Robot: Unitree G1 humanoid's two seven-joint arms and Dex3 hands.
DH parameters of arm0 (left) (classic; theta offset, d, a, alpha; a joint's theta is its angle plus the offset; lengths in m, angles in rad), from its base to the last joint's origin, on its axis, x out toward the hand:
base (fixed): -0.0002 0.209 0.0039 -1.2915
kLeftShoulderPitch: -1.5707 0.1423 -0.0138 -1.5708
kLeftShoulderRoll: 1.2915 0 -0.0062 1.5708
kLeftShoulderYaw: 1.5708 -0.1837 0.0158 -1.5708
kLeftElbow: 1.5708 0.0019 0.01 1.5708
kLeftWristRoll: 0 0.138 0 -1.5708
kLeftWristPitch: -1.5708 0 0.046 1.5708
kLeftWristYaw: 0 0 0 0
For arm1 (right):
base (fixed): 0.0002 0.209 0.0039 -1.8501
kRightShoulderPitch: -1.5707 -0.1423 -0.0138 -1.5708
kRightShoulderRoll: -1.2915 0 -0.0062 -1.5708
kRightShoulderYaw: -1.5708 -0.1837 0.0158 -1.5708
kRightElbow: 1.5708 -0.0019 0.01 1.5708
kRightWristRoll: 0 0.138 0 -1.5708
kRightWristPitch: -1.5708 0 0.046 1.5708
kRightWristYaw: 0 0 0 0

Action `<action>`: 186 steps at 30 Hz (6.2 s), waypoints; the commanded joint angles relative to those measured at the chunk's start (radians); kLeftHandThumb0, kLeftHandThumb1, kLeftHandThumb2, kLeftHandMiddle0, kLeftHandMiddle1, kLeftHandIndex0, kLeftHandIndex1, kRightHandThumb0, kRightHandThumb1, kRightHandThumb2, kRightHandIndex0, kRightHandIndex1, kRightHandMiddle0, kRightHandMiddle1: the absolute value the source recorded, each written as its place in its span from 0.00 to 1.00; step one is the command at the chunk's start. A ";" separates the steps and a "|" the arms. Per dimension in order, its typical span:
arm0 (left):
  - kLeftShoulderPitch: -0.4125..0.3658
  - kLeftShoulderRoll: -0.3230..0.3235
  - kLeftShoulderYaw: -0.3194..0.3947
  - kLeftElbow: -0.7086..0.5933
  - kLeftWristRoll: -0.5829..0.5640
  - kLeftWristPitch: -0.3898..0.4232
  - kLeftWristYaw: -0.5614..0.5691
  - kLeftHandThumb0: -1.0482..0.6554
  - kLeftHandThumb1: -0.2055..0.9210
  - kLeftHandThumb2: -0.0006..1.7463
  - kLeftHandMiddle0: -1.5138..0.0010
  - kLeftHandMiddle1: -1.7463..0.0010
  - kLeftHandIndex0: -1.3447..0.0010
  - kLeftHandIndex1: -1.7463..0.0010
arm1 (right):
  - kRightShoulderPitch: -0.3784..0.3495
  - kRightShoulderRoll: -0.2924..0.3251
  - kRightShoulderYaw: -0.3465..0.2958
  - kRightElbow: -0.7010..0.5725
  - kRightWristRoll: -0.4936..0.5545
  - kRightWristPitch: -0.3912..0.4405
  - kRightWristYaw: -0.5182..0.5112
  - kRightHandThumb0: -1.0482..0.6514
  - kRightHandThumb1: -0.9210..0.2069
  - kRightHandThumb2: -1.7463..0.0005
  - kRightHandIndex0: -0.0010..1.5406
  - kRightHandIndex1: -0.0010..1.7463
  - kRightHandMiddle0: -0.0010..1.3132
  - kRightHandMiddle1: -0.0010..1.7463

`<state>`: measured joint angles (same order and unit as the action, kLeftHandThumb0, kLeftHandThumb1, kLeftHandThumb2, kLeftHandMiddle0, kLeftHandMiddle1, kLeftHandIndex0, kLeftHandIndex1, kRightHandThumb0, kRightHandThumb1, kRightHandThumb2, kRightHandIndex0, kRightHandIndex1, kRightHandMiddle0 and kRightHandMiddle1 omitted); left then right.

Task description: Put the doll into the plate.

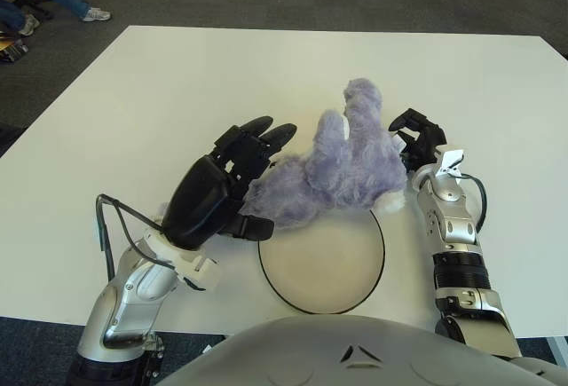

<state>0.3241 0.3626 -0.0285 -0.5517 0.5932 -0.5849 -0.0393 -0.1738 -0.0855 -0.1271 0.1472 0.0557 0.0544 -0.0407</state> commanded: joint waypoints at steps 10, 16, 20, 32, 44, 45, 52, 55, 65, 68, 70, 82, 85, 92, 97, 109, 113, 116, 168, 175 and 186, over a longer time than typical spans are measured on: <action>-0.004 0.049 0.003 -0.017 -0.093 -0.002 -0.081 0.00 1.00 0.68 0.88 0.89 1.00 0.67 | 0.016 -0.005 0.000 0.013 -0.007 0.024 0.001 0.61 0.88 0.03 0.59 1.00 0.58 0.89; -0.020 0.054 0.001 0.000 -0.149 -0.029 -0.088 0.00 1.00 0.66 0.87 0.90 1.00 0.61 | 0.014 -0.005 0.001 0.016 -0.010 0.024 -0.001 0.61 0.88 0.04 0.59 1.00 0.59 0.87; -0.024 0.050 0.004 0.015 -0.184 -0.045 -0.085 0.00 1.00 0.68 0.85 0.89 1.00 0.58 | 0.014 -0.005 0.002 0.016 -0.008 0.024 0.000 0.61 0.87 0.05 0.58 1.00 0.59 0.87; -0.002 0.042 0.083 -0.124 -0.571 0.153 -0.118 0.00 1.00 0.67 0.83 0.89 1.00 0.56 | 0.007 -0.004 -0.001 0.030 -0.009 0.019 -0.003 0.61 0.86 0.04 0.58 1.00 0.58 0.88; -0.191 0.018 0.313 -0.095 -0.486 0.484 -0.007 0.00 1.00 0.66 0.78 0.87 1.00 0.52 | -0.001 -0.006 -0.005 0.044 -0.002 0.011 0.003 0.61 0.87 0.04 0.58 1.00 0.58 0.88; -0.211 0.012 0.330 -0.100 -0.500 0.520 0.003 0.00 1.00 0.66 0.78 0.87 1.00 0.52 | -0.001 -0.007 -0.005 0.045 -0.003 0.011 0.002 0.61 0.87 0.04 0.58 1.00 0.58 0.88; -0.323 0.009 0.384 -0.091 -0.618 0.717 -0.008 0.00 1.00 0.69 0.74 0.84 1.00 0.65 | -0.003 -0.010 -0.004 0.048 -0.005 0.012 0.003 0.61 0.86 0.05 0.58 1.00 0.58 0.87; -0.388 0.002 0.382 -0.030 -0.568 0.714 0.034 0.02 1.00 0.68 0.68 0.73 1.00 0.67 | -0.002 -0.013 -0.005 0.048 -0.004 0.012 0.006 0.61 0.86 0.05 0.58 1.00 0.58 0.87; -0.534 -0.172 0.363 0.252 -0.708 0.578 0.085 0.14 1.00 0.59 0.48 0.05 0.93 0.16 | 0.006 -0.015 -0.006 0.039 -0.005 0.015 0.007 0.61 0.87 0.05 0.58 1.00 0.59 0.86; -0.538 -0.182 0.364 0.276 -0.730 0.549 0.072 0.18 1.00 0.53 0.39 0.02 0.83 0.08 | 0.008 -0.014 -0.007 0.035 -0.004 0.016 0.007 0.61 0.87 0.05 0.58 1.00 0.60 0.86; -0.536 -0.180 0.364 0.293 -0.748 0.519 0.050 0.23 0.95 0.51 0.36 0.01 0.79 0.05 | 0.010 -0.014 -0.007 0.033 -0.004 0.016 0.007 0.61 0.87 0.05 0.58 1.00 0.60 0.86; -0.499 -0.192 0.330 0.314 -0.774 0.488 -0.008 0.34 0.50 0.72 0.25 0.00 0.57 0.00 | 0.018 -0.015 -0.006 0.020 -0.007 0.024 0.003 0.61 0.86 0.05 0.58 1.00 0.60 0.85; -0.489 -0.204 0.313 0.315 -0.780 0.504 -0.011 0.32 0.41 0.80 0.23 0.00 0.51 0.00 | 0.020 -0.014 -0.006 0.015 -0.007 0.030 0.001 0.61 0.86 0.06 0.58 1.00 0.60 0.85; -0.468 -0.213 0.289 0.405 -0.865 0.582 -0.075 0.29 0.33 0.86 0.22 0.00 0.45 0.00 | 0.021 -0.014 -0.005 0.010 -0.009 0.036 -0.006 0.61 0.86 0.06 0.58 1.00 0.59 0.85; -0.457 -0.184 0.279 0.412 -0.886 0.660 -0.112 0.30 0.34 0.85 0.25 0.00 0.46 0.00 | 0.023 -0.013 -0.006 0.005 -0.006 0.039 -0.006 0.61 0.86 0.06 0.58 1.00 0.59 0.86; -0.441 -0.191 0.254 0.405 -0.849 0.760 -0.078 0.31 0.37 0.83 0.31 0.00 0.48 0.00 | 0.024 -0.015 -0.004 0.000 -0.008 0.046 -0.006 0.61 0.86 0.05 0.58 1.00 0.59 0.86; -0.440 -0.197 0.247 0.420 -0.829 0.754 -0.067 0.30 0.35 0.85 0.29 0.00 0.47 0.00 | 0.024 -0.014 -0.004 -0.002 -0.005 0.045 -0.004 0.61 0.86 0.05 0.58 1.00 0.59 0.87; -0.437 -0.203 0.243 0.431 -0.821 0.743 -0.066 0.30 0.33 0.86 0.28 0.00 0.45 0.00 | 0.024 -0.013 -0.006 0.001 -0.002 0.039 -0.001 0.61 0.86 0.05 0.58 1.00 0.58 0.87; -0.424 -0.425 0.268 0.832 -0.812 0.347 0.019 0.33 0.43 0.78 0.12 0.00 0.52 0.00 | 0.021 0.002 -0.033 0.011 0.010 0.035 -0.037 0.61 0.92 0.01 0.61 1.00 0.63 0.86; -0.427 -0.418 0.271 0.877 -0.816 0.325 0.014 0.33 0.44 0.77 0.12 0.00 0.53 0.00 | 0.024 0.000 -0.039 0.010 0.012 0.034 -0.034 0.61 0.92 0.01 0.61 1.00 0.62 0.87; -0.431 -0.389 0.261 0.913 -0.776 0.289 0.015 0.33 0.43 0.78 0.12 0.00 0.52 0.00 | 0.022 -0.006 -0.041 0.011 0.006 0.039 -0.030 0.61 0.91 0.02 0.60 1.00 0.63 0.85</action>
<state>-0.1717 -0.0111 0.2374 0.2854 -0.1948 -0.2813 -0.0278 -0.1679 -0.0880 -0.1637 0.1392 0.0616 0.0752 -0.0734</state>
